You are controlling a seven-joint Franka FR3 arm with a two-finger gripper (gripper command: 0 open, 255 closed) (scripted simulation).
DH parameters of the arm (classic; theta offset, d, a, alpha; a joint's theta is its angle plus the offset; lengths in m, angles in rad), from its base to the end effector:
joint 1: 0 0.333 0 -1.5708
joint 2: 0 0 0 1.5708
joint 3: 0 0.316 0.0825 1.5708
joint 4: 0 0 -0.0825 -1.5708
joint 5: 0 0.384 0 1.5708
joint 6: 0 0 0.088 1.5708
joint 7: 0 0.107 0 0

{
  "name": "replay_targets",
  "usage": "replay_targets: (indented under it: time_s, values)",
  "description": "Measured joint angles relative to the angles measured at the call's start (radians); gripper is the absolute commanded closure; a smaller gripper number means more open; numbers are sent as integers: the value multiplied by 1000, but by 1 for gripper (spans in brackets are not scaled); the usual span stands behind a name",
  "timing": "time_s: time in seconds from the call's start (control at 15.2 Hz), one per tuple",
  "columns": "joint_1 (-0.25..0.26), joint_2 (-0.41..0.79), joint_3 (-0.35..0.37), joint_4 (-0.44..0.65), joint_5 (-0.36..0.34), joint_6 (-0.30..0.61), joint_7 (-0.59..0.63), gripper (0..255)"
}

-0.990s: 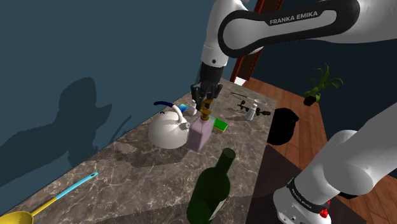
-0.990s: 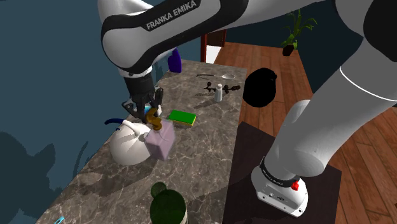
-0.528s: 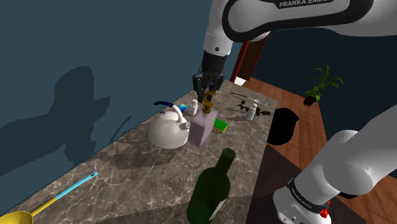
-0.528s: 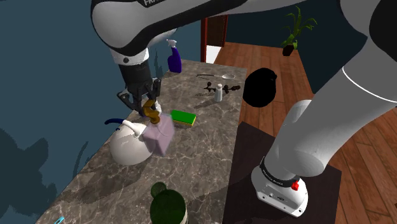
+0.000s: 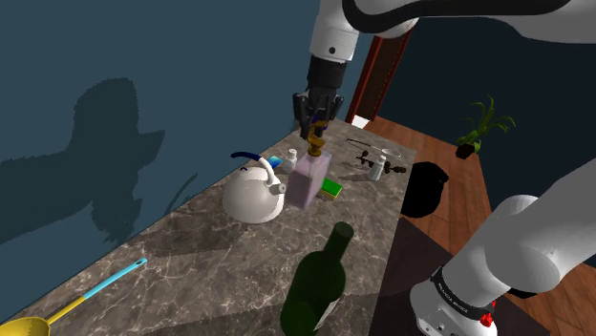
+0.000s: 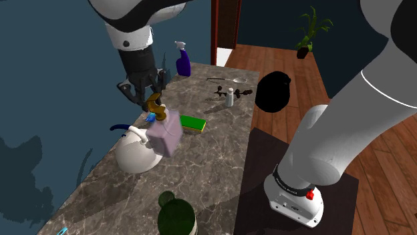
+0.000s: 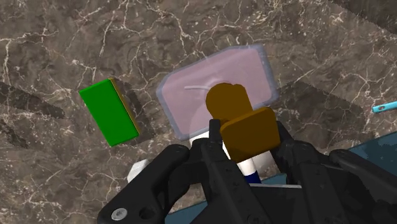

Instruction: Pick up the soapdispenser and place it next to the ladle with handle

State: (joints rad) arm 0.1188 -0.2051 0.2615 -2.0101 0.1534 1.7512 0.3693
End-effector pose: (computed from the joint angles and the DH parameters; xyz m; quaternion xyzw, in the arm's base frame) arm 0.4496 0.2032 0.5354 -0.9983 0.0139 0.0454 0.0345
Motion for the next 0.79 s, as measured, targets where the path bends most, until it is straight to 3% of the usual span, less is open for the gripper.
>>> replay_targets:
  time_s: [0.79]
  values:
    - [-3, 10, -4, 171, -6, -161, 19, 255]
